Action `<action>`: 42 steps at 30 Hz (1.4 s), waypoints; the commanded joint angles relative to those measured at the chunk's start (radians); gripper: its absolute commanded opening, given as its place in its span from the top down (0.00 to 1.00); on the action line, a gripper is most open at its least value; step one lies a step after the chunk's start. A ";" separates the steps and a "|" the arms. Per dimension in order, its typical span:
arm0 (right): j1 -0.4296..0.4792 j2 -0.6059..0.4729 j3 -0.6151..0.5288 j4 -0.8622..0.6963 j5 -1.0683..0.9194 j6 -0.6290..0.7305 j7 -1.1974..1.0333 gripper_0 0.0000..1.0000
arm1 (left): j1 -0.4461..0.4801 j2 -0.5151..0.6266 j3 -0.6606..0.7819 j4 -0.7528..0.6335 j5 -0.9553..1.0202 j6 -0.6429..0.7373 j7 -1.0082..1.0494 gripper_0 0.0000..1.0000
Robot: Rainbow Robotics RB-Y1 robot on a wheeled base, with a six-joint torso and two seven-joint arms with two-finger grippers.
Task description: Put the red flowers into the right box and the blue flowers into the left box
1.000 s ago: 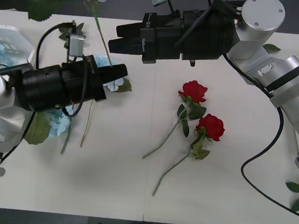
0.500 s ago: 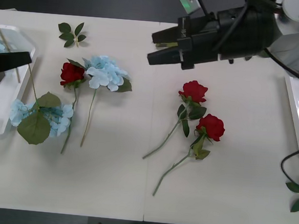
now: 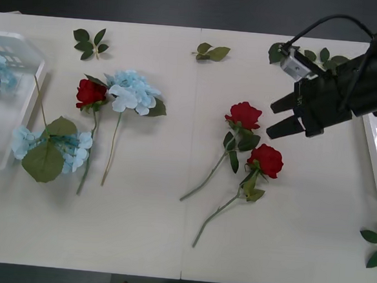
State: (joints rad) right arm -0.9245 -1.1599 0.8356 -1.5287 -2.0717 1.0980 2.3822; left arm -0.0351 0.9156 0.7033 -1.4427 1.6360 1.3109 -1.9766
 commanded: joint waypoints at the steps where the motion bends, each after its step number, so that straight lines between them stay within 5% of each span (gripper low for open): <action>1: -0.007 -0.026 -0.004 -0.087 0.065 -0.023 -0.419 0.21 | -0.022 0.043 0.012 0.042 -0.147 -0.111 -0.102 1.00; 12: 0.116 -0.052 -0.009 -0.416 0.528 -0.099 -1.654 0.20 | 0.015 0.043 -0.114 0.131 -0.418 -0.435 -0.090 1.00; 18: 0.124 0.025 -0.009 -0.493 0.740 0.042 -2.074 0.21 | 0.012 0.043 -0.153 0.153 -0.392 -0.447 -0.096 0.98; 21: 0.124 0.088 -0.009 -0.489 0.838 0.120 -2.221 0.20 | 0.012 0.042 -0.173 0.153 -0.355 -0.447 -0.099 0.88; 25: 0.139 0.141 -0.009 -0.479 0.941 0.175 -2.325 0.21 | 0.014 0.043 -0.196 0.153 -0.311 -0.447 -0.102 0.47; 29: 0.181 0.206 -0.009 -0.475 1.078 0.215 -2.422 0.21 | 0.014 0.043 -0.228 0.153 -0.249 -0.443 -0.108 0.25; 36: 0.208 0.226 0.040 -0.447 1.171 0.203 -2.393 0.21 | 0.003 0.043 -0.255 0.151 0.031 -0.220 -0.087 0.23; 42: 0.208 0.223 0.137 -0.407 1.262 0.123 -2.388 0.21 | -0.017 0.043 -0.378 0.139 0.219 -0.142 0.219 0.22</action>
State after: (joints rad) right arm -0.6992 -0.9254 0.9438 -1.9501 -0.8345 1.2524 -0.0266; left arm -0.0341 0.9266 0.3903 -1.2792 1.8098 1.1649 -1.9155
